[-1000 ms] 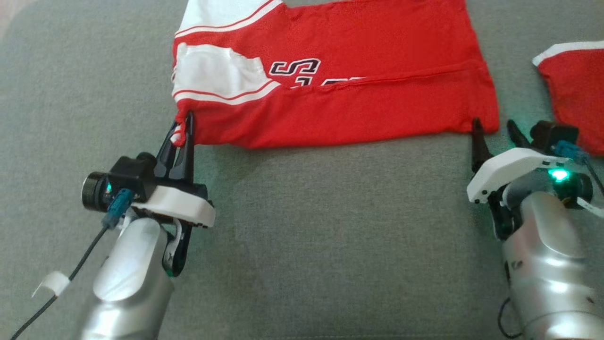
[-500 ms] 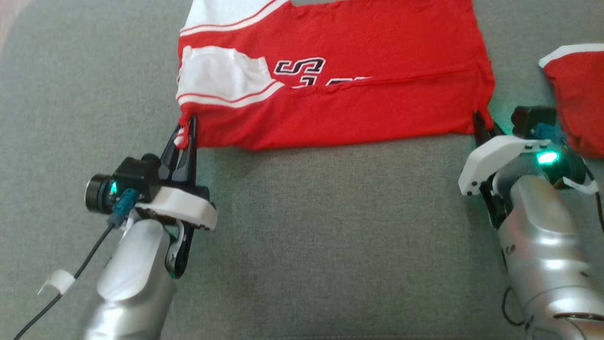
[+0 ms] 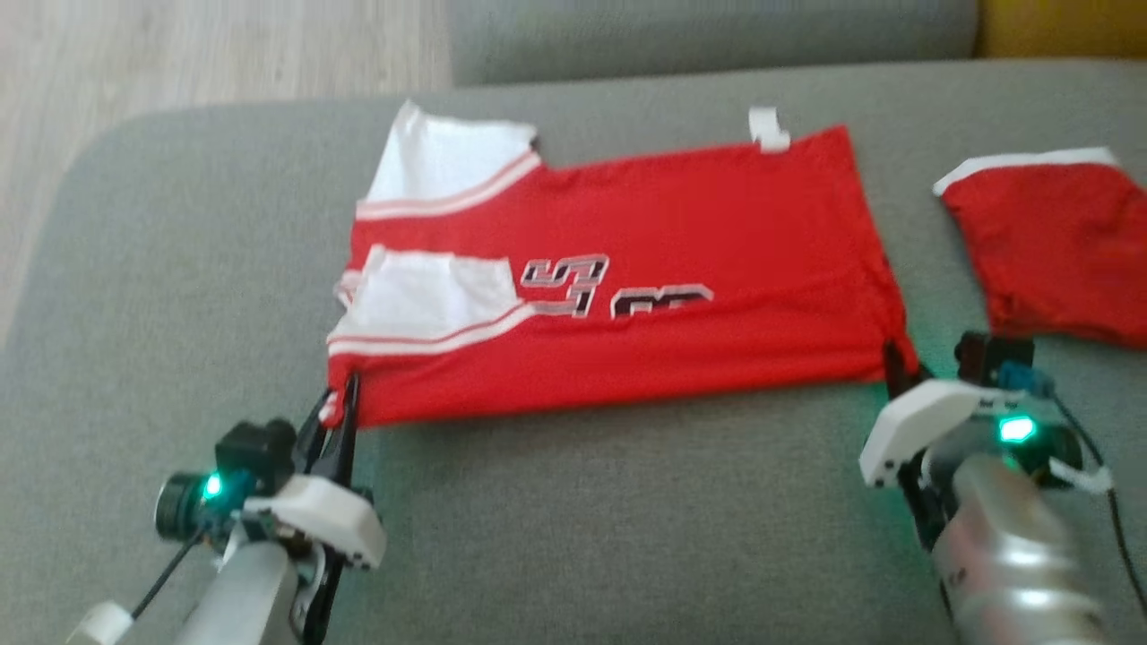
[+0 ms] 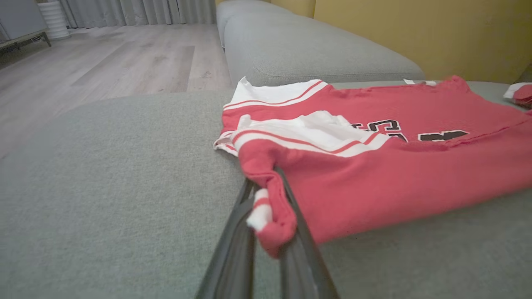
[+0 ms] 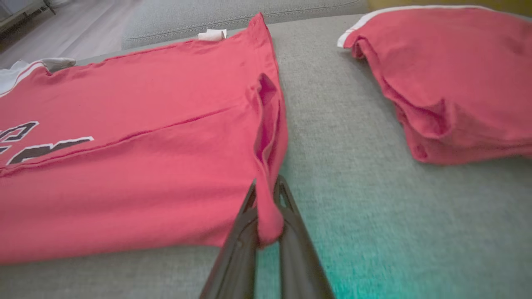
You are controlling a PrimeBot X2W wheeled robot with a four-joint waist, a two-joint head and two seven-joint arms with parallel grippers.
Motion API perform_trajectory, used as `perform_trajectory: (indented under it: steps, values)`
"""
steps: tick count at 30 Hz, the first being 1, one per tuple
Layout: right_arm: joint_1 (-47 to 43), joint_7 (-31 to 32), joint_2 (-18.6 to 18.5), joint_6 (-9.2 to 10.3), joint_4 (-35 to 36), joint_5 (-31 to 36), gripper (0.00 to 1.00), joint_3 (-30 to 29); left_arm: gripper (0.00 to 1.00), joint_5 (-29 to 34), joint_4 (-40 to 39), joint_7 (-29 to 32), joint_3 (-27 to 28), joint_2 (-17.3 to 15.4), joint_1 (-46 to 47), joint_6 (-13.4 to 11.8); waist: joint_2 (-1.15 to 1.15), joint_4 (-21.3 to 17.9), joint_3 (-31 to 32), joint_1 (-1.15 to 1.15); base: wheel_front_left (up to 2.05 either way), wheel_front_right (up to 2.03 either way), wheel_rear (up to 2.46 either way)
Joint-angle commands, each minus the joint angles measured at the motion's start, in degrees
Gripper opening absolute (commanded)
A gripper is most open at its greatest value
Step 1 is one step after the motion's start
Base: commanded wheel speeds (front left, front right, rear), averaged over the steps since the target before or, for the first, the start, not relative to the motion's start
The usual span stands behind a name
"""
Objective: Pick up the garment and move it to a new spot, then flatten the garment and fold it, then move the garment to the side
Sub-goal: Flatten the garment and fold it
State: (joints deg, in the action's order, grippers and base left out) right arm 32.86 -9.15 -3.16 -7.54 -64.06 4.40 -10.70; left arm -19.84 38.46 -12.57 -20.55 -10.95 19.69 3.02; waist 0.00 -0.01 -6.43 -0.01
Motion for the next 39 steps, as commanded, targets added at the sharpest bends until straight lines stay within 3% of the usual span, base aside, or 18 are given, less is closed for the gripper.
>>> perform_trajectory:
  steps: [1,8,18,19,20,21,22,27,32,39]
  values:
    - [-1.38,0.06,0.28,0.05,1.31,-1.92,0.00,1.66,0.00,-1.00,-2.23,0.56,1.97,-2.89,-0.78,-0.29,0.00,-1.19,3.34,0.01,0.00,0.00,0.00]
    - [-7.50,3.42,0.28,0.05,4.59,-3.87,0.00,1.86,0.00,-1.93,-6.48,4.11,1.03,-4.52,-7.30,-0.20,0.00,-2.09,6.37,0.01,0.00,0.00,0.00]
    - [-14.34,7.52,0.28,0.05,15.64,-6.70,0.00,3.46,0.00,-2.28,-11.60,9.26,-0.70,-5.24,-10.75,-1.01,0.00,-2.37,6.51,0.01,0.00,0.00,0.00]
    - [-14.76,7.67,0.28,0.05,16.98,-7.11,0.17,3.36,0.00,-2.31,-11.95,9.32,-0.70,-5.16,-10.65,-1.22,0.00,-2.40,6.31,0.01,0.00,0.00,0.00]
    - [-15.14,7.53,0.28,0.05,18.44,-7.39,1.00,3.09,0.11,-2.31,-12.26,9.27,-0.62,-5.10,-10.47,-1.52,0.00,-2.40,6.10,0.01,0.00,0.00,0.00]
    - [-15.48,7.51,0.28,0.05,19.77,-7.98,1.00,2.95,0.84,-2.11,-12.58,8.73,-0.40,-5.13,-10.16,-2.07,0.00,-2.39,5.89,0.01,0.00,0.00,0.00]
    - [-15.77,7.27,0.28,0.05,21.19,-8.58,1.00,3.09,1.00,-1.99,-12.90,7.98,-0.07,-5.07,-9.81,-2.66,0.00,-2.39,5.65,0.01,0.00,0.00,0.00]
    - [-17.55,3.33,0.28,0.05,29.66,-10.78,1.00,4.97,1.00,-2.30,-15.00,2.93,2.11,-3.96,-7.97,-5.17,0.00,-2.19,4.38,0.01,0.00,0.00,0.00]
    - [-19.78,-0.11,0.28,0.05,38.11,-15.98,1.00,8.57,1.00,-5.07,-19.15,-1.29,6.38,-2.38,-5.14,-5.38,0.00,-2.38,2.80,0.01,0.00,0.00,0.00]
    - [-20.85,-1.16,0.28,0.05,44.58,-17.12,1.00,13.01,1.00,-2.30,-22.93,-2.19,7.06,-4.75,2.33,-2.75,0.00,-4.43,-1.57,0.01,0.00,0.00,0.00]
